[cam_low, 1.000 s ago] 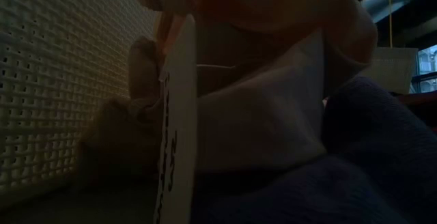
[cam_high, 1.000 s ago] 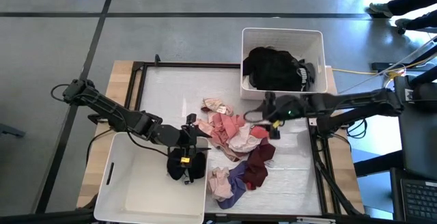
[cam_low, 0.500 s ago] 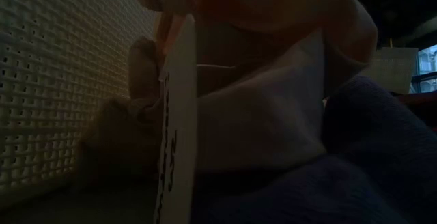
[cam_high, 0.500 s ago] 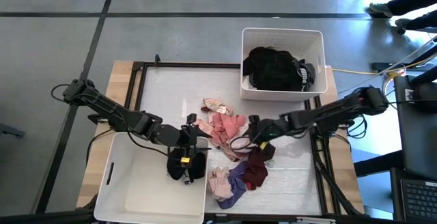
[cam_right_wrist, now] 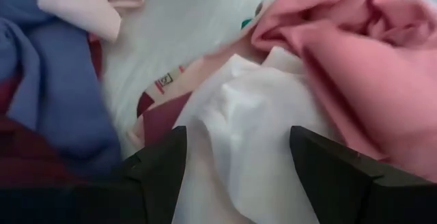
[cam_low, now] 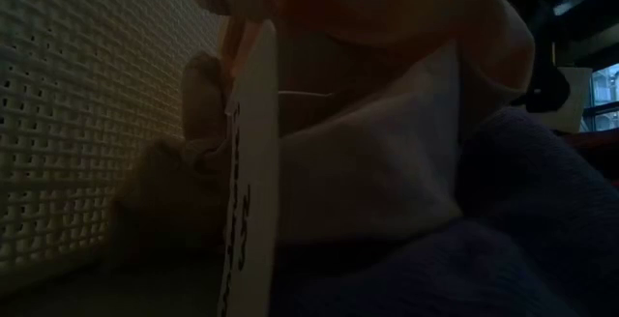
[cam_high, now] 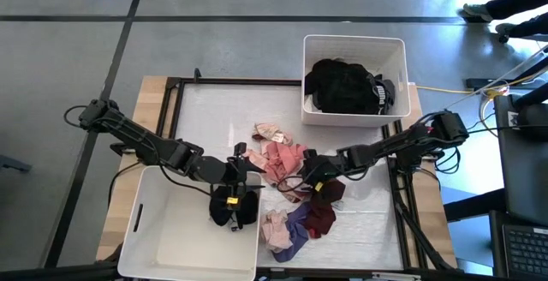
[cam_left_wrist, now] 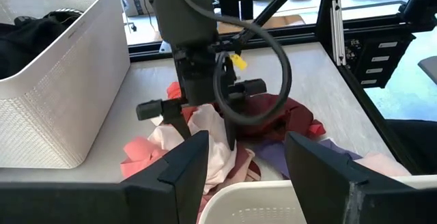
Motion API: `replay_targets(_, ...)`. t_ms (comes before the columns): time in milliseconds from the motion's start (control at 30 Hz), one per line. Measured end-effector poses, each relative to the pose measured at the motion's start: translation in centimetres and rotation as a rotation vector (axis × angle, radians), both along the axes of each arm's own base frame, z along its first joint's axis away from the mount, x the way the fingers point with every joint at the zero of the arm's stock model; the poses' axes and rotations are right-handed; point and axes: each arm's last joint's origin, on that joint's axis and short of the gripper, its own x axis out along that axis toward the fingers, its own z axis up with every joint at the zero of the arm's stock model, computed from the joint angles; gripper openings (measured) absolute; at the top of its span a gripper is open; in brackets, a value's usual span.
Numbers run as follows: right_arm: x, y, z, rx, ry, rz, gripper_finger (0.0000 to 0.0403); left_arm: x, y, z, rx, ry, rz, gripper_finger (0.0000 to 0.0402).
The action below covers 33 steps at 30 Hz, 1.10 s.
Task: Sort clothes
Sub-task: Put the white underwear into the bottom white laundry bin
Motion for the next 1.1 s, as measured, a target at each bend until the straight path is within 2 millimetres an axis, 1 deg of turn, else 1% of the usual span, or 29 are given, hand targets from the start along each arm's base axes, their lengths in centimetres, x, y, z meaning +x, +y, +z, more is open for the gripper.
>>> replay_targets(133,0.2,0.0,-0.8,-0.013,0.020,-0.007,0.0256,0.0,0.0,0.0,-0.001,0.000,0.000,0.0182)
replay_targets(200,0.2,-0.1,-0.8,-0.033,0.018,-0.025,0.0244,0.0,0.0,0.0,-0.001,0.000,0.001,0.0182)
replay_targets(267,0.2,-0.1,-0.8,-0.044,0.016,-0.035,0.0223,0.0,0.0,0.0,-0.001,0.000,0.001,0.0182)
replay_targets(367,0.3,-0.1,-0.8,-0.049,0.014,-0.034,0.0181,0.0,0.0,0.0,-0.002,0.000,0.001,0.0182)
replay_targets(700,0.4,-0.2,-0.6,-0.074,0.013,-0.042,0.0016,0.0,0.0,0.0,-0.001,0.001,0.001,0.0182)
replay_targets(767,0.5,-0.2,-0.4,-0.108,0.021,-0.048,0.0007,0.0,0.0,0.0,-0.001,0.001,0.001,0.0182)
replay_targets(900,0.9,-0.2,0.5,-0.144,0.047,-0.064,0.0021,0.0,0.0,-0.1,-0.001,0.001,0.001,0.0182)
replay_targets(1000,1.3,-0.1,1.5,-0.158,0.074,-0.056,0.0016,0.0,0.0,-0.1,0.011,0.002,-0.004,0.0182)
replay_targets(1100,1.6,-0.1,3.1,-0.167,0.070,-0.044,0.0005,0.0,0.0,0.0,0.026,0.002,-0.010,0.0182)
